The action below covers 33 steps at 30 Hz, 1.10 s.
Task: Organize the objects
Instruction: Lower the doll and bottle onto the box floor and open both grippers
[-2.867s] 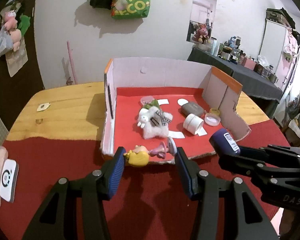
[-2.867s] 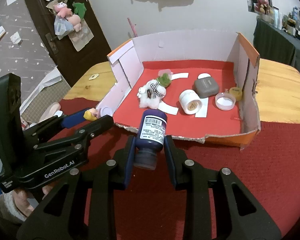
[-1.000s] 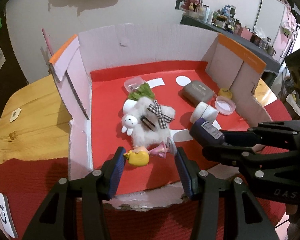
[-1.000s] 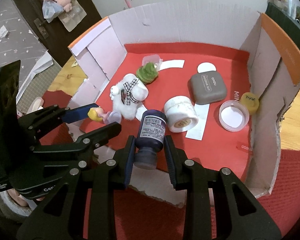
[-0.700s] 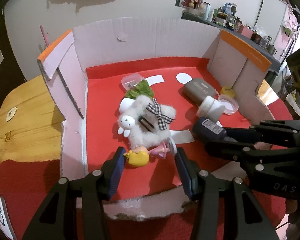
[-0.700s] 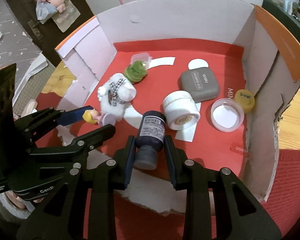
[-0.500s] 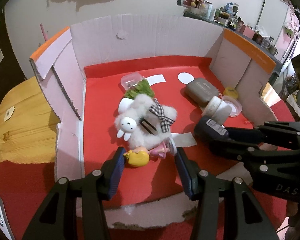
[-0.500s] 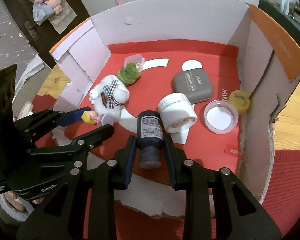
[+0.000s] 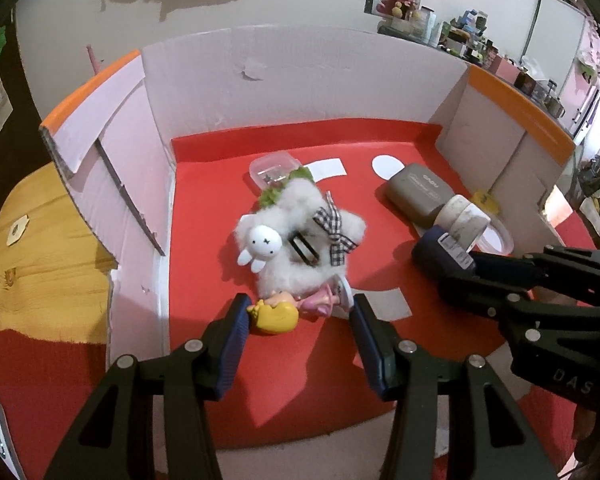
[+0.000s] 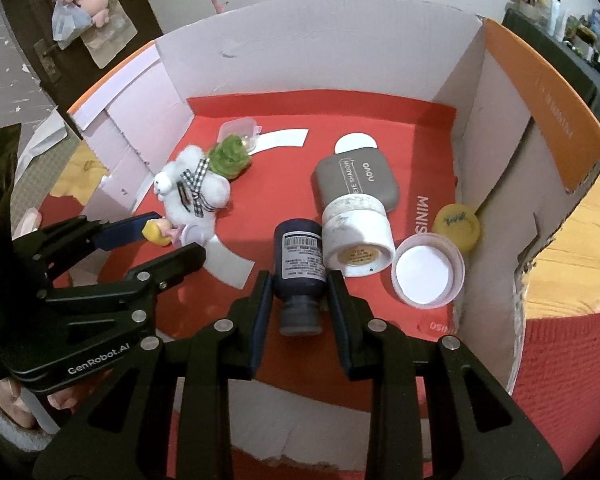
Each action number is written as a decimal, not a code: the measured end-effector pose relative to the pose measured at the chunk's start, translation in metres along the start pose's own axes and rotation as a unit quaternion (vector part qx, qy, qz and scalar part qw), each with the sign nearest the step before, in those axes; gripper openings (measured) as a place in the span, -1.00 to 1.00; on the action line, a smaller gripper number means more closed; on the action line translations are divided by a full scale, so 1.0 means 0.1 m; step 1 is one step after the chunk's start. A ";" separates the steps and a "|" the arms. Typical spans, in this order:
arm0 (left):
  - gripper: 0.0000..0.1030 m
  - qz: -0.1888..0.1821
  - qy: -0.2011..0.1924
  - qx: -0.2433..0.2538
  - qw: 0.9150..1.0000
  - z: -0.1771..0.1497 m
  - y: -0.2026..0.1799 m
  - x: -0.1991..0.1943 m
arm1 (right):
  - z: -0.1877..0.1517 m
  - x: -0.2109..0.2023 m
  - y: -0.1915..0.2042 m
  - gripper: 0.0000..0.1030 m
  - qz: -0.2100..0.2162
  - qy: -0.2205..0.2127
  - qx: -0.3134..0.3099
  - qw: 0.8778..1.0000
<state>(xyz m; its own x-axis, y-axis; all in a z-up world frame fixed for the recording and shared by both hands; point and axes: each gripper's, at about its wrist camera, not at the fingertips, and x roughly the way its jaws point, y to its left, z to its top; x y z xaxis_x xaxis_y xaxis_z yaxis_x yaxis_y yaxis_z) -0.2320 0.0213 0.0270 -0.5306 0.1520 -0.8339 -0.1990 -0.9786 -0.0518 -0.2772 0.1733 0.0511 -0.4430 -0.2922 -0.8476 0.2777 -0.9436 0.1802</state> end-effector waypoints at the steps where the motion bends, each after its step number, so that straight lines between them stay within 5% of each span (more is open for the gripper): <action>1: 0.03 0.000 0.000 -0.001 1.000 0.01 0.00 0.01 | 0.00 0.00 0.00 -0.48 -0.001 0.000 0.000 1.000; 33: 0.04 0.009 -0.005 0.002 1.000 0.03 -0.01 0.08 | -0.03 -0.02 -0.02 -0.48 0.004 -0.008 0.003 1.000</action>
<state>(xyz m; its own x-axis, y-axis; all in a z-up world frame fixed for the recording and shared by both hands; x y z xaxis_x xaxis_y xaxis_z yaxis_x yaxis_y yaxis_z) -0.2382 0.0239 0.0220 -0.5416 0.1363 -0.8295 -0.1937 -0.9805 -0.0347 -0.2745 0.1758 0.0510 -0.4550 -0.3022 -0.8376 0.2760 -0.9422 0.1900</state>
